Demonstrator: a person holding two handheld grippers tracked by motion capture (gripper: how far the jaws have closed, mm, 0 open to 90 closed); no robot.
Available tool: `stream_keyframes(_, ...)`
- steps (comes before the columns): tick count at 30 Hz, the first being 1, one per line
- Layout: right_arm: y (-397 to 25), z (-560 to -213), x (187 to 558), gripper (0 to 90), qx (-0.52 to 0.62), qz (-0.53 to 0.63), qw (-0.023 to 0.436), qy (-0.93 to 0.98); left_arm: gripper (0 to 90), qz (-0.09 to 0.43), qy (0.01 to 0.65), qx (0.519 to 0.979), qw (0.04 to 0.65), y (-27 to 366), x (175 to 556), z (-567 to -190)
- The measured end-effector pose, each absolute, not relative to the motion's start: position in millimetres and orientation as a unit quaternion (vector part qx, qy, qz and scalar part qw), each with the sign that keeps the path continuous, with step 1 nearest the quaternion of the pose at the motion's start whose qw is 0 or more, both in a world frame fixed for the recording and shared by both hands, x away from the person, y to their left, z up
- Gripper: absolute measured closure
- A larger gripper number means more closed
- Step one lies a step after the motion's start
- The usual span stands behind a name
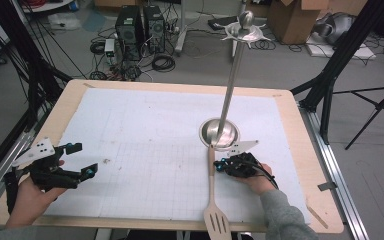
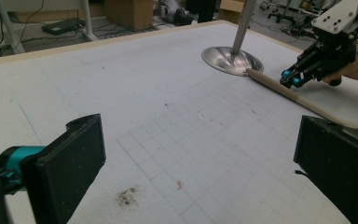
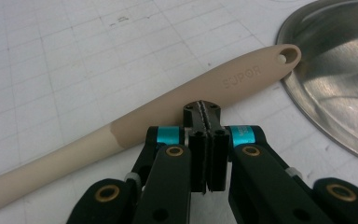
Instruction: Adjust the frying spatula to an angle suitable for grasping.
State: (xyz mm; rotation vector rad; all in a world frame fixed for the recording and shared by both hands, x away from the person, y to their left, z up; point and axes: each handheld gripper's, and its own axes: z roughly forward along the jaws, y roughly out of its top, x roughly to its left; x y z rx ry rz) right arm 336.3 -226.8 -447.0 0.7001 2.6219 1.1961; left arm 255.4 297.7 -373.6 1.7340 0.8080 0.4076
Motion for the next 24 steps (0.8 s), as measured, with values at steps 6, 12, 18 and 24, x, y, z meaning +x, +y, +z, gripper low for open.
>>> stream_keyframes(6, -217.2, -445.5, 339.3, 89.8, 0.227, 0.43, 0.082, 0.87, 2.4, 0.173, 0.343, 0.736, 0.557, 296.3, 255.6, -373.9)
stream_keyframes(12, -203.7, -444.2, 345.7, 89.8, 0.216, 0.422, 0.09, 0.876, 2.4, 0.173, 0.342, 0.738, 0.555, 295.7, 255.7, -374.0)
stream_keyframes(18, -184.2, -443.6, 354.0, 89.8, 0.205, 0.421, 0.083, 0.88, 2.4, 0.173, 0.342, 0.738, 0.556, 297.7, 254.3, -374.1)
stream_keyframes(24, -165.3, -441.4, 361.8, 89.8, 0.186, 0.414, 0.07, 0.888, 2.4, 0.174, 0.342, 0.735, 0.559, 299.0, 252.4, -373.5)
